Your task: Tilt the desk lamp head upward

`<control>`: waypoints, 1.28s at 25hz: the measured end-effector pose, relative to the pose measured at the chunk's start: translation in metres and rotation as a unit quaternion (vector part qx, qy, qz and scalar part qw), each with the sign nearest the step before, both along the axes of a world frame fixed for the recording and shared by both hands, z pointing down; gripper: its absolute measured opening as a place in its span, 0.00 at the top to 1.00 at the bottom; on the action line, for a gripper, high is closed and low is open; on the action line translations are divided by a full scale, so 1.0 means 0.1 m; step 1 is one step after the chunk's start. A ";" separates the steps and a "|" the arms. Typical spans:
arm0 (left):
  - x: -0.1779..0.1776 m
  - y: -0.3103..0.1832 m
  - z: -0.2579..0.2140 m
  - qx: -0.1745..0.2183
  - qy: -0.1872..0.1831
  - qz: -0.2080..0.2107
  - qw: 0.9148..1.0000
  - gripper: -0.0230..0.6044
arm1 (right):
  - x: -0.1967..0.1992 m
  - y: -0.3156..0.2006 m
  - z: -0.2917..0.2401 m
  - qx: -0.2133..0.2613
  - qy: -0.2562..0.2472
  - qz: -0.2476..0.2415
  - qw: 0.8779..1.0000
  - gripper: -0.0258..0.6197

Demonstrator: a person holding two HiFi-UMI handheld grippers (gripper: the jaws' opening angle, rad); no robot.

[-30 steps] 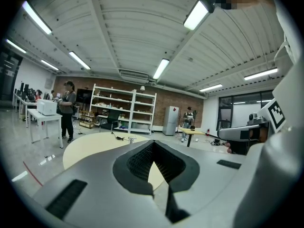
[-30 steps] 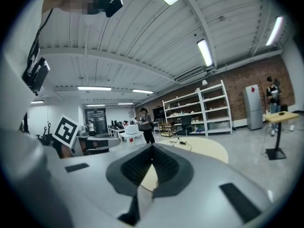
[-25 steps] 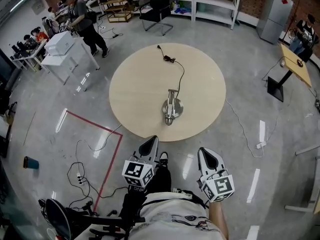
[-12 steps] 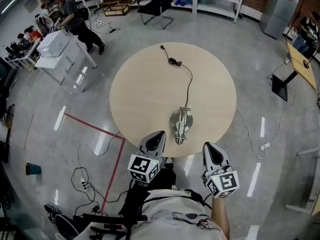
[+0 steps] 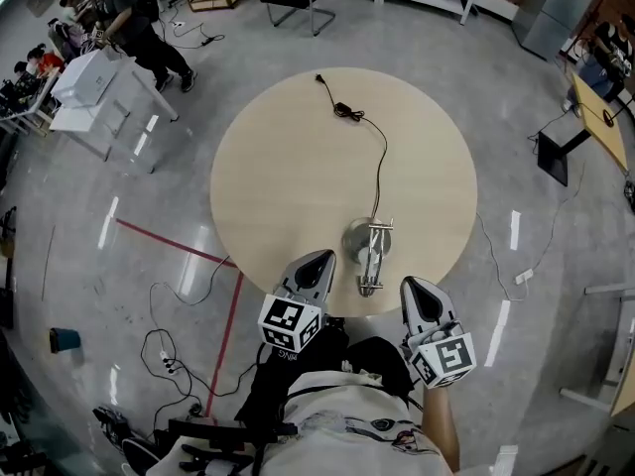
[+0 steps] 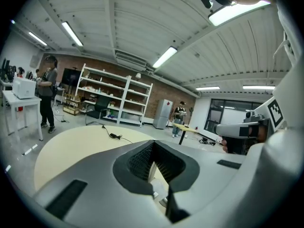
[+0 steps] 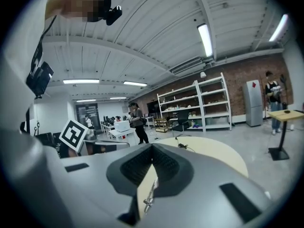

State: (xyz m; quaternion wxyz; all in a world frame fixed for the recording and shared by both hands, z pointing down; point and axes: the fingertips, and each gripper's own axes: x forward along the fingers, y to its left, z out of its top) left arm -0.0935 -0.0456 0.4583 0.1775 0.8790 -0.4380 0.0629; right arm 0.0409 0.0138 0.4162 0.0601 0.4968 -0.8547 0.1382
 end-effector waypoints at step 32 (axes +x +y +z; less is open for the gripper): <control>0.50 -0.74 2.50 -0.107 -0.154 0.107 0.977 0.96 | -0.10 -0.50 0.76 -0.060 0.073 -0.185 0.978 0.95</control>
